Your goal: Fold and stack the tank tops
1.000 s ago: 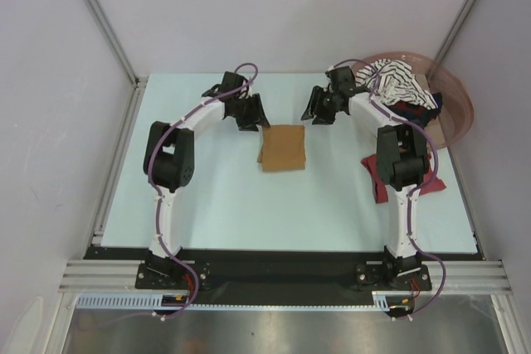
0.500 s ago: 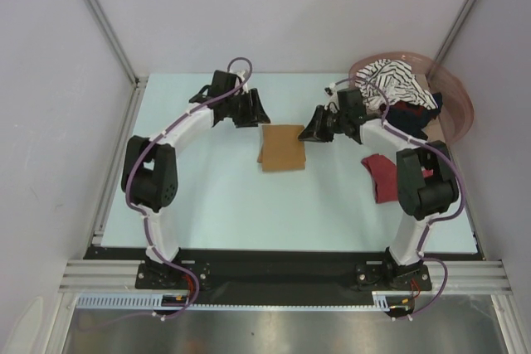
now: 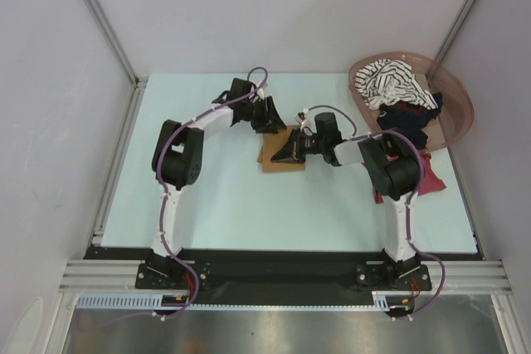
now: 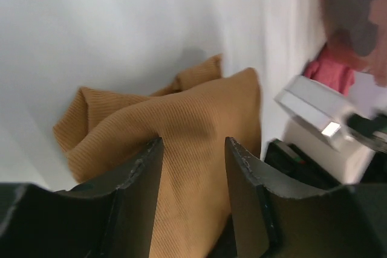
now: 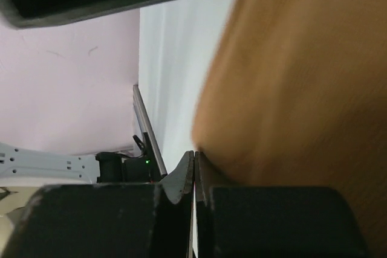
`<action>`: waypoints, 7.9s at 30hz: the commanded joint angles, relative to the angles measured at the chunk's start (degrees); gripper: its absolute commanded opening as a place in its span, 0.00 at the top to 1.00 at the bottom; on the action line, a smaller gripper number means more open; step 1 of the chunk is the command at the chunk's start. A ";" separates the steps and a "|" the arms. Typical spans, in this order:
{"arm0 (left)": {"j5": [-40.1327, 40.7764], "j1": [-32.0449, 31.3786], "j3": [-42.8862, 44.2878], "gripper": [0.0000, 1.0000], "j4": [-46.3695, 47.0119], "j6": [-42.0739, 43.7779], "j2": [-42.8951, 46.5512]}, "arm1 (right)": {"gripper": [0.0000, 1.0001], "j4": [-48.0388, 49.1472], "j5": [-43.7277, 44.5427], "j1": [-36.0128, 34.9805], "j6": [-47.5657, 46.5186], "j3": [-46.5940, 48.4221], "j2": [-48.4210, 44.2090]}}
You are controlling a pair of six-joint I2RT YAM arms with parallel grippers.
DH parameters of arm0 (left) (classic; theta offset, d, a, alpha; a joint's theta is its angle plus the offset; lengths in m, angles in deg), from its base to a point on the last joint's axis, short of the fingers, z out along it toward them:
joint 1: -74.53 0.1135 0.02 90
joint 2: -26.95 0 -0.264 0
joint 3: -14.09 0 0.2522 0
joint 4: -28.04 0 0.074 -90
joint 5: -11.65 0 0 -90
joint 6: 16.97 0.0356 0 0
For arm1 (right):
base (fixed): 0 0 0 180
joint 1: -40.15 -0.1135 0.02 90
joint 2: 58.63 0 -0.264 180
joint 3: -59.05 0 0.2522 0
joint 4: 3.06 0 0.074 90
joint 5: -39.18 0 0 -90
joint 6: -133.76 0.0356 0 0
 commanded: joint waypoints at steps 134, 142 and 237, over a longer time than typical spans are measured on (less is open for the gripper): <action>22.76 -4.51 -21.74 1.00 3.38 0.01 9.05 | 1.00 -36.12 36.64 0.87 -17.03 11.28 -0.52; 24.26 -11.36 -26.39 1.00 4.07 -1.12 17.14 | 1.00 -36.38 40.69 0.61 -17.30 1.53 -14.05; 21.54 -29.21 -12.70 1.00 7.95 -1.13 11.70 | 1.00 -44.99 71.28 -2.12 -4.82 -29.07 -58.01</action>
